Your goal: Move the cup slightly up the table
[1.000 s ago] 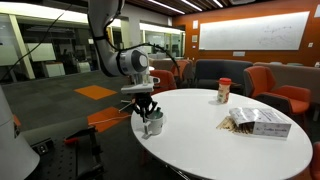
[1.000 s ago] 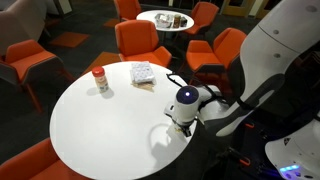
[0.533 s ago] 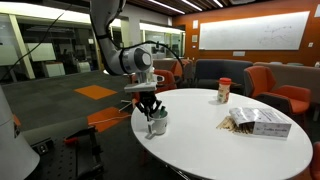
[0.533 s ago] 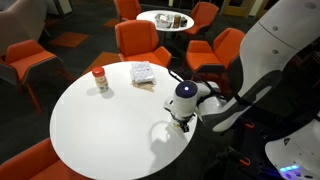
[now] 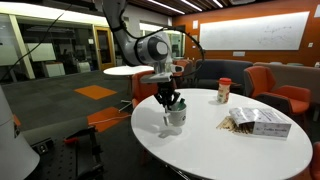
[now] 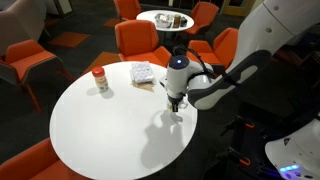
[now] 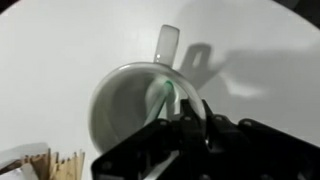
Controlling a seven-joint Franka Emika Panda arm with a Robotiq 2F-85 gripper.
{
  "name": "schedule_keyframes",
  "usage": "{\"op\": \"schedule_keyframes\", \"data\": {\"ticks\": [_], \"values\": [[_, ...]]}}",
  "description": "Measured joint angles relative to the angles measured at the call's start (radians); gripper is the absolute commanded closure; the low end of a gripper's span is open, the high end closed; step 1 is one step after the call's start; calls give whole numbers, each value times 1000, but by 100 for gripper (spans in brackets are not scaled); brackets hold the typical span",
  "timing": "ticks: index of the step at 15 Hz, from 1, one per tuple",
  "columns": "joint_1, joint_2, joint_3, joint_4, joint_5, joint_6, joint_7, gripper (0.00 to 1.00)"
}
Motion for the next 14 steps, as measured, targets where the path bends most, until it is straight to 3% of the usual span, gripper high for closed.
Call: {"op": "schedule_keyframes", "data": {"ticks": [5,10,14], "values": [[-4,81,12,207,106,-170,31,100],[-32,221,57,434,232,-261,28,100],[-30,327,62,580,258,-306,53,100]]}}
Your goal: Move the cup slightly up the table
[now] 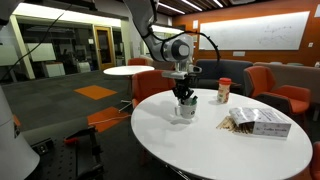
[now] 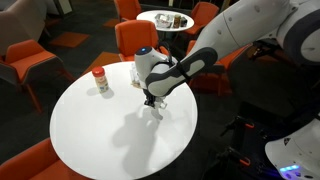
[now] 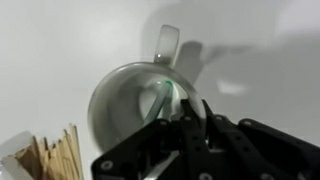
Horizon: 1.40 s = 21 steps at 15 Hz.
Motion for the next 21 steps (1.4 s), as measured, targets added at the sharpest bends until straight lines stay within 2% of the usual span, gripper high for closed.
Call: {"op": "schedule_keyframes", "data": {"ticks": [4,5,6,7,12,15,18,21], "values": [[12,90,-24,97,0,-25,96,100],[12,107,-26,115,0,-29,109,75],[11,121,-28,130,0,-33,115,73],[11,133,-28,144,0,-36,117,67],[13,134,-28,178,0,-43,168,23],[21,80,-29,159,11,-69,249,0],[25,-40,-30,73,31,-104,315,0],[23,-206,-44,-77,31,-104,329,0]]}}
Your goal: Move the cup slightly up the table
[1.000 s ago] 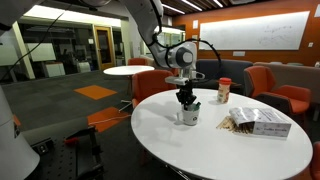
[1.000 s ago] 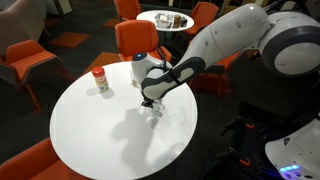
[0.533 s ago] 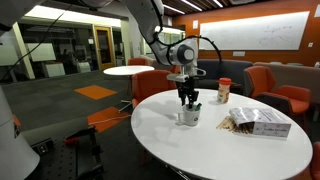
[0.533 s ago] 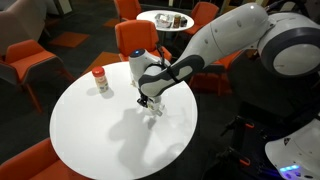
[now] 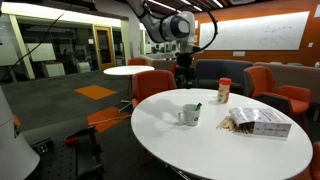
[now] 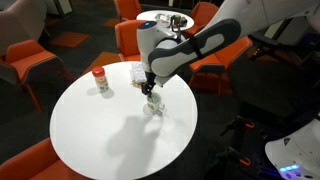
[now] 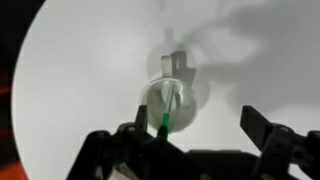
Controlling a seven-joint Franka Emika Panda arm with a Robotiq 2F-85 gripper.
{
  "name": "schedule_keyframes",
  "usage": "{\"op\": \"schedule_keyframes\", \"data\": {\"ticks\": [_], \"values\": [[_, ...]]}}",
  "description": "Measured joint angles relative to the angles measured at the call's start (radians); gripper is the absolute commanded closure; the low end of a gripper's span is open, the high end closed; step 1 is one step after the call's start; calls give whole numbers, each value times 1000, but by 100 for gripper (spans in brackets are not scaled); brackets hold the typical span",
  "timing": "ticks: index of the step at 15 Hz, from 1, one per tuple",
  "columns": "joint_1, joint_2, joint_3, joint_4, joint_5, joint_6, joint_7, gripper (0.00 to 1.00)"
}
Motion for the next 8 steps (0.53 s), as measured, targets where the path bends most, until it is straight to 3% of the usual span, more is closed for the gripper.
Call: {"op": "schedule_keyframes", "data": {"ticks": [8], "values": [[-17,-408,-6,-371,-14,1,-42,0]]}}
